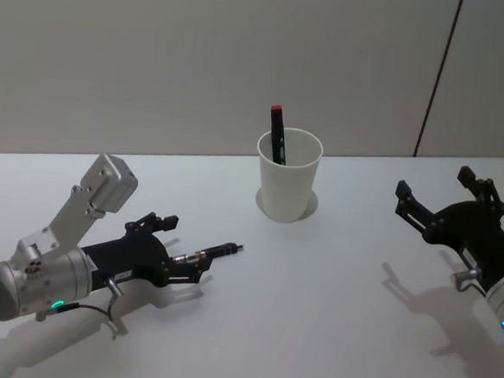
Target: Place the pen into the pen holder.
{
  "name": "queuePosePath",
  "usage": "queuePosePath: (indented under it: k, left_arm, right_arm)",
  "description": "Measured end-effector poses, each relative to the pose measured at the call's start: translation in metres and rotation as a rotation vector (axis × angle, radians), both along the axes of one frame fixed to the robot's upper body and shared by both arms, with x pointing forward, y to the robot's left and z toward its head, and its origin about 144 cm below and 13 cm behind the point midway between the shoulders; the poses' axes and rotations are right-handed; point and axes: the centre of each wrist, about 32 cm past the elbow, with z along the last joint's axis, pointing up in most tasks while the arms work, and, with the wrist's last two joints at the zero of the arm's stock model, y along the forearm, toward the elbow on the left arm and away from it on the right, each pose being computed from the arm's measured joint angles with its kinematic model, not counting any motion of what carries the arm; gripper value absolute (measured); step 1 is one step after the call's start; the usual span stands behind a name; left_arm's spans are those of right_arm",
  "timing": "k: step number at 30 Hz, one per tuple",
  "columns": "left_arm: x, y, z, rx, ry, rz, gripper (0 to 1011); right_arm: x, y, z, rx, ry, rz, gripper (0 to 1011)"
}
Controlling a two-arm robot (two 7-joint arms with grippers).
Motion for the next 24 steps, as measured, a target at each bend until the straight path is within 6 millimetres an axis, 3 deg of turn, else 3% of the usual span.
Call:
queuePosePath:
  k: [24]
  left_arm:
    - [0.005, 0.012, 0.000, 0.026, 0.052, -0.017, 1001]
  right_arm:
    - [0.000, 0.000, 0.000, 0.000, 0.000, 0.000, 1002]
